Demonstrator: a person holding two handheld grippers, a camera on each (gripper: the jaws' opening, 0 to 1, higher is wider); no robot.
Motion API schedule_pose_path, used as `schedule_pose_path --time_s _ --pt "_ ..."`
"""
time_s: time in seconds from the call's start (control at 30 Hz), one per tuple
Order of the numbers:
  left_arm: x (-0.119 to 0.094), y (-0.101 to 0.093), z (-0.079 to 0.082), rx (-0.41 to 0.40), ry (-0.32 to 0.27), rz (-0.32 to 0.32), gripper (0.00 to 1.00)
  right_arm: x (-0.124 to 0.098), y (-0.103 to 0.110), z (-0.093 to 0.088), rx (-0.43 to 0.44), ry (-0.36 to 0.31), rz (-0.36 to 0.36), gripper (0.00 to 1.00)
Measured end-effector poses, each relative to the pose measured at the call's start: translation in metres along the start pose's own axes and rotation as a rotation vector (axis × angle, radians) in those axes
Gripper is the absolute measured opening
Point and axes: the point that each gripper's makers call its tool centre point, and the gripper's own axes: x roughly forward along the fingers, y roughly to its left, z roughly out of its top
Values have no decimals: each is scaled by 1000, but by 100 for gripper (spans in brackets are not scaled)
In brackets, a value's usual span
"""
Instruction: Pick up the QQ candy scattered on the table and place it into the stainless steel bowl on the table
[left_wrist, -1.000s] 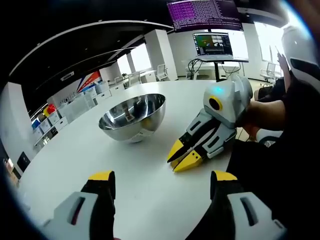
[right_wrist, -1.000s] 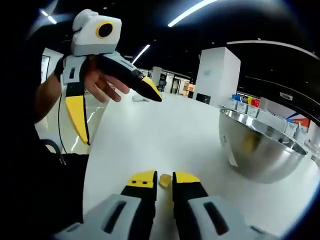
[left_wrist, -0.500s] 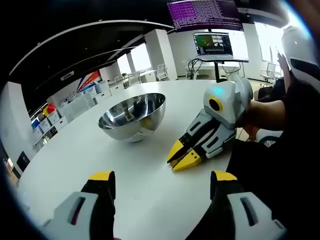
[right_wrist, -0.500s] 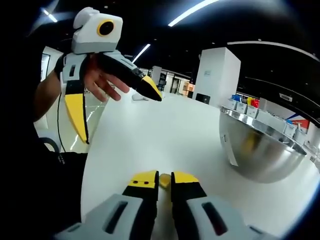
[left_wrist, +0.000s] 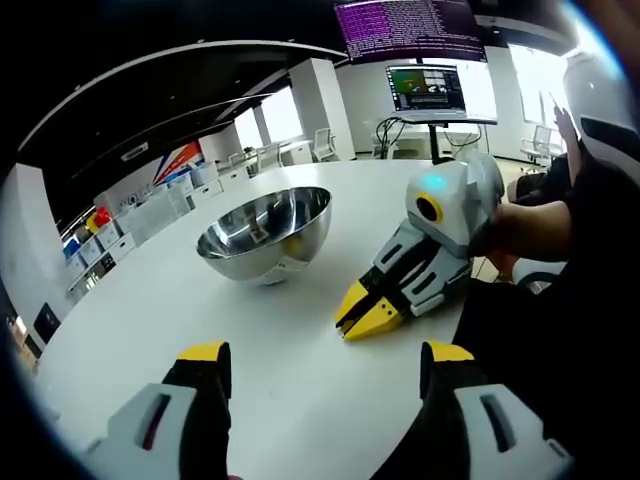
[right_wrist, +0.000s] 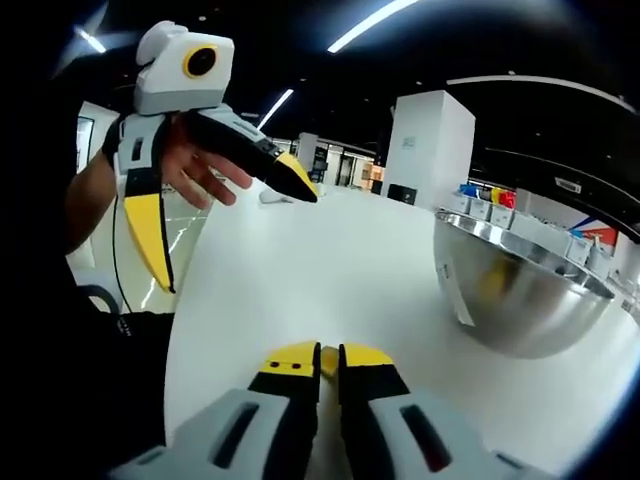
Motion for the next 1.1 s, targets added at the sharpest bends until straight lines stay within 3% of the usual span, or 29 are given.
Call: schedule_pose_path --time_s 0.57,0.8,1.1 --pt "-1 1 1 2 -1 4 77 -12 -7 7 49 -25 -36 6" --pt "-1 2 2 2 -2 6 77 -26 -9 23 109 -71 -29 5" --pt "-1 1 4 10 -6 2 77 -43 -20 53 60 -121 -71 5"
